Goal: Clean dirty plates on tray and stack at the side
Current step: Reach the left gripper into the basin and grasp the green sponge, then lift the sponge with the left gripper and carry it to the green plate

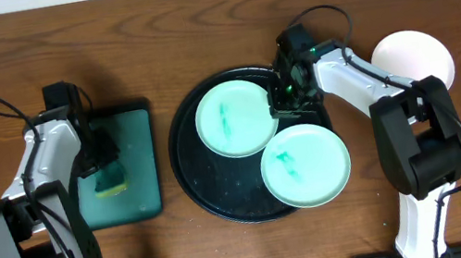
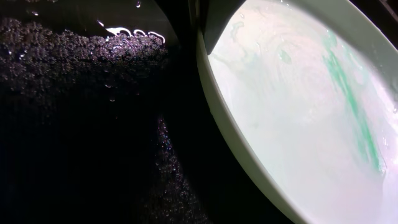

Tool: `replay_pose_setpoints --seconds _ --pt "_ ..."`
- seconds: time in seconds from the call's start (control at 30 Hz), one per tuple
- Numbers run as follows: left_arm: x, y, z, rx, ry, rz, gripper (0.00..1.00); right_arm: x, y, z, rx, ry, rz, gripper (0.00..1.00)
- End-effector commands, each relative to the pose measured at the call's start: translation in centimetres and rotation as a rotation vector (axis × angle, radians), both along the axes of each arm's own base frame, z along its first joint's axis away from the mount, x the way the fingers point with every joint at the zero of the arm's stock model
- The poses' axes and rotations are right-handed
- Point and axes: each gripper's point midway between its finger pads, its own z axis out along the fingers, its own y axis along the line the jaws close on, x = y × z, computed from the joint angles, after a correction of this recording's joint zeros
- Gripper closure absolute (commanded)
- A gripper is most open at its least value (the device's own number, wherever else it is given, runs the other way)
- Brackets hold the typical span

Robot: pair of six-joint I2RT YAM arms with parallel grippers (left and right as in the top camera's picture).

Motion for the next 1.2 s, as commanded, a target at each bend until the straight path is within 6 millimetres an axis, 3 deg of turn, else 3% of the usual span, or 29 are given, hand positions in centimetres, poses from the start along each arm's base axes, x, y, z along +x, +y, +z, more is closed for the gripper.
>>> replay_pose_setpoints --seconds 0.0,0.07,0.1,0.47,0.67,0.73,0.9,1.03,1.17 --pt "-0.9 0.1 -1.4 -0.002 0.035 -0.003 0.68 -0.4 -0.1 -0.1 -0.006 0.006 0.011 0.99" --pt "-1.1 0.1 -1.8 -0.004 0.047 -0.003 0.89 -0.4 -0.1 -0.1 -0.007 0.009 0.011 0.99" --pt "-1.1 -0.1 -2.0 -0.011 0.05 -0.004 0.93 -0.5 -0.1 -0.1 -0.008 0.01 0.011 0.99" --pt "-0.6 -1.9 -2.0 -0.119 0.026 -0.013 0.93 -0.6 -0.1 -0.1 -0.009 0.014 0.011 0.99" --pt "-0.6 -3.4 -0.8 -0.203 0.016 0.014 0.93 -0.6 -0.1 -0.1 -0.009 0.015 0.011 0.99" --pt "-0.3 -3.4 0.5 -0.196 -0.023 0.011 0.93 -0.6 -0.2 -0.1 -0.01 0.017 0.011 0.99" --pt "1.1 -2.8 7.4 -0.138 -0.247 -0.008 0.93 -0.7 -0.2 -0.1 -0.011 0.02 0.011 0.99" --pt "0.7 -2.7 12.9 -0.091 -0.41 -0.038 0.93 -0.7 -0.2 -0.1 -0.011 0.02 0.011 0.99" --pt "0.0 -2.7 16.9 -0.057 -0.534 -0.059 0.93 -0.7 -0.2 -0.1 -0.011 0.02 0.012 0.99"
